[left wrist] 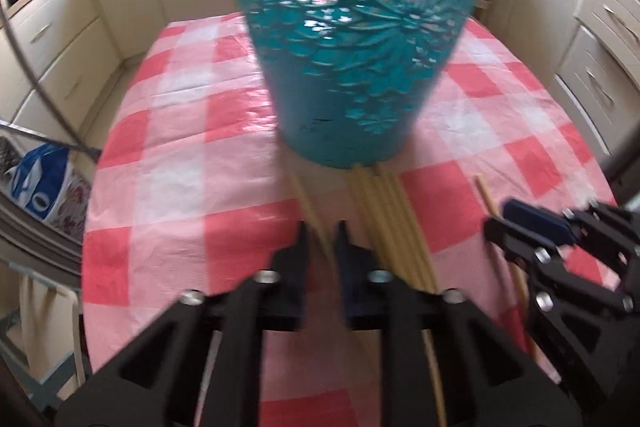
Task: Organize utensils
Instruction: 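Return the left gripper to the sticks and grasp another stick, then lift the stick over the basket and release with the left gripper while the right gripper grasps a stick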
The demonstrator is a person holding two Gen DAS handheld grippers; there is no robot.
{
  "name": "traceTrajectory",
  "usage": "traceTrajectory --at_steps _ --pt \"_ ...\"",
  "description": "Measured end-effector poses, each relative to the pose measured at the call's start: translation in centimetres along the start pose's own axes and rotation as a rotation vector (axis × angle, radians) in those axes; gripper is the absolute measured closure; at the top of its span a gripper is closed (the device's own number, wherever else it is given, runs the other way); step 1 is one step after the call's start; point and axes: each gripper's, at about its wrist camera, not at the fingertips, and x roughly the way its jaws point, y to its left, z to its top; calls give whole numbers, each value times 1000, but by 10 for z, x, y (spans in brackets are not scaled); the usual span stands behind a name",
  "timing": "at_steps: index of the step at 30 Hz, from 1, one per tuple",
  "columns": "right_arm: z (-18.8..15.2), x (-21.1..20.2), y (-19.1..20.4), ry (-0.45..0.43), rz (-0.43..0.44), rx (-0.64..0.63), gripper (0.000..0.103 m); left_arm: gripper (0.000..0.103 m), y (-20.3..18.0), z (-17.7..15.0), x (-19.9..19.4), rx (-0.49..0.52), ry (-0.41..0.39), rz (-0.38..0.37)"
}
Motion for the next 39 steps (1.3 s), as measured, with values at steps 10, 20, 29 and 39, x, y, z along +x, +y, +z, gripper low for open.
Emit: traceTrajectory --at_steps 10,20,29,39 --pt "4 -1 4 79 3 -116 95 95 3 5 3 26 23 10" --pt "0 -2 -16 59 78 55 98 98 46 1 -135 -93 -358 -103" --pt "4 0 -16 53 84 86 97 98 27 47 -223 -147 -947 -106" --pt "4 1 -15 30 82 79 97 98 50 114 -163 -395 -996 -123"
